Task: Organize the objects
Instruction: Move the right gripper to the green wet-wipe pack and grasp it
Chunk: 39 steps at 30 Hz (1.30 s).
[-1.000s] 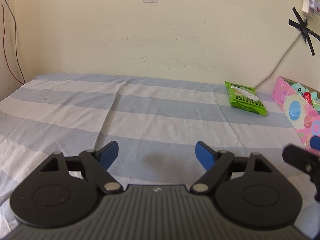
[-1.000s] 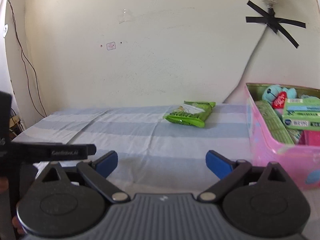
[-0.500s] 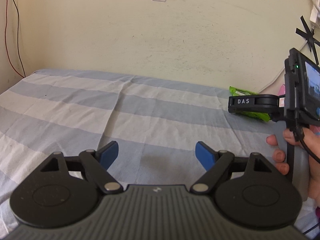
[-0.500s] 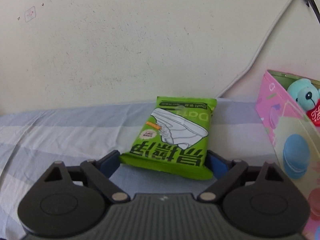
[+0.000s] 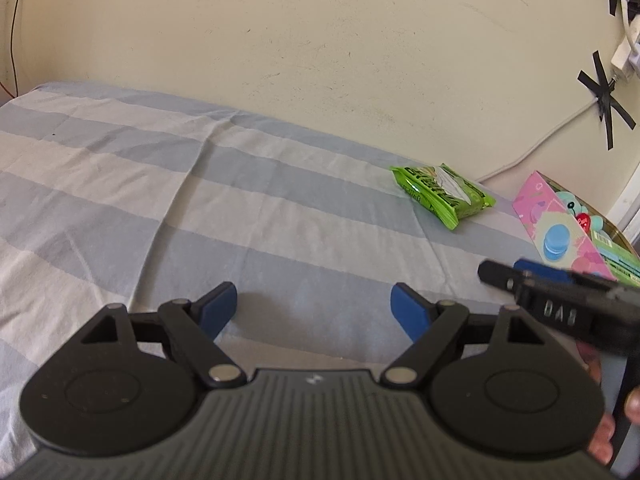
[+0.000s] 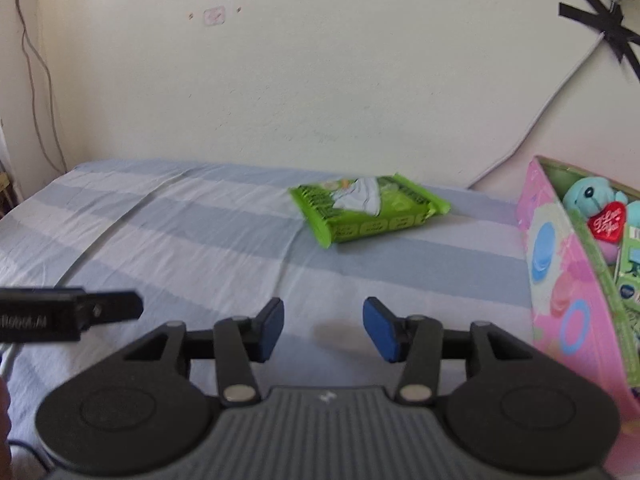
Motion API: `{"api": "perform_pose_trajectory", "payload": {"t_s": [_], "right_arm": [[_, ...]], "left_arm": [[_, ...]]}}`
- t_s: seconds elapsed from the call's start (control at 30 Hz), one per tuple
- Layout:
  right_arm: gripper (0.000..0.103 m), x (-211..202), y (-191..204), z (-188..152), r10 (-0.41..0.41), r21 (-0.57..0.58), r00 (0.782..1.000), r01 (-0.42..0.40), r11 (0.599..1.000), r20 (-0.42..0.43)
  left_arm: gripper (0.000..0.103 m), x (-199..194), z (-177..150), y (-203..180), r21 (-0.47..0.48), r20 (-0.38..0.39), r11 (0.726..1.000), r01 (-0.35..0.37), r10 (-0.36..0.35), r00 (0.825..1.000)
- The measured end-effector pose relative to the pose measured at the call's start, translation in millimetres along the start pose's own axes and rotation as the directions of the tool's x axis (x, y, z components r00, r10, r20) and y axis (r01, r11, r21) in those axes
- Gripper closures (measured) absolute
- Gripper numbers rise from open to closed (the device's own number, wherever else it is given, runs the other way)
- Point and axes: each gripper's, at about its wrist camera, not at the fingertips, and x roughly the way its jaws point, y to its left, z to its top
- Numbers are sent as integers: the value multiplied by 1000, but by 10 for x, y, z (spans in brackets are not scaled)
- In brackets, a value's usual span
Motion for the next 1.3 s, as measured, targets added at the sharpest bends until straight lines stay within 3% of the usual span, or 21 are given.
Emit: {"api": "perform_pose_trajectory", "payload": {"t_s": [0.03, 0.07, 0.1, 0.17, 0.23, 0.37, 0.47, 0.57, 0.77, 0.9, 1.0, 1.1, 1.13, 1.17, 1.3], "right_arm": [[52, 75, -17, 114, -5, 22, 1000, 5, 1000, 15], [42, 127, -36, 213, -11, 36, 999, 10, 999, 32], [24, 204, -56, 320, -20, 39, 998, 18, 999, 53], [11, 353, -101, 518, -62, 62, 994, 57, 996, 87], [11, 533, -242, 768, -77, 164, 993, 62, 985, 87], [17, 1004, -511, 1148, -93, 339, 996, 88, 937, -1], [22, 1349, -624, 1237, -77, 366, 993, 106, 925, -94], [29, 1576, -606, 1176, -76, 316, 981, 130, 940, -179], [45, 1221, -426, 911, 51, 307, 988, -4, 952, -146], [46, 850, -236, 595, 148, 320, 979, -98, 943, -139], [53, 630, -89, 421, 207, 275, 967, -160, 948, -150], [51, 488, -78, 327, 214, 236, 968, -180, 955, -130], [48, 471, -102, 323, 195, 219, 974, -167, 961, -113], [39, 430, -134, 325, 180, 204, 979, -158, 966, -96], [23, 426, -203, 348, 191, 197, 978, -172, 965, -79]], "left_arm": [[17, -4, -3, -17, 6, 1, 1000, -4, 4, 1000], [17, 12, 12, -14, 9, 0, 1000, -4, 4, 1000], [17, 13, 16, -8, 8, 0, 1000, -3, 3, 1000], [17, 17, 32, 1, 1, -2, 1000, 2, -2, 1000], [17, 18, 56, 25, -8, -5, 1000, 10, -11, 1000], [17, 16, 89, 79, -33, -15, 999, 32, -32, 999], [17, 12, 122, 116, -53, -13, 998, 41, -42, 999], [18, 26, 153, 165, -67, -8, 997, 29, -30, 1000], [18, 38, 164, 215, -98, -13, 995, 32, -33, 999], [18, 32, 140, 183, -74, -10, 997, 36, -37, 999], [18, 4, 158, 282, -120, 7, 992, 48, -47, 999], [18, 47, 265, 349, -160, -8, 986, 50, -52, 999], [18, 57, 348, 351, -167, -16, 984, 62, -66, 998], [18, 59, 435, 337, -159, -9, 985, 72, -74, 997], [17, 255, 801, 122, 29, 1, 998, 61, -61, 998]]}}
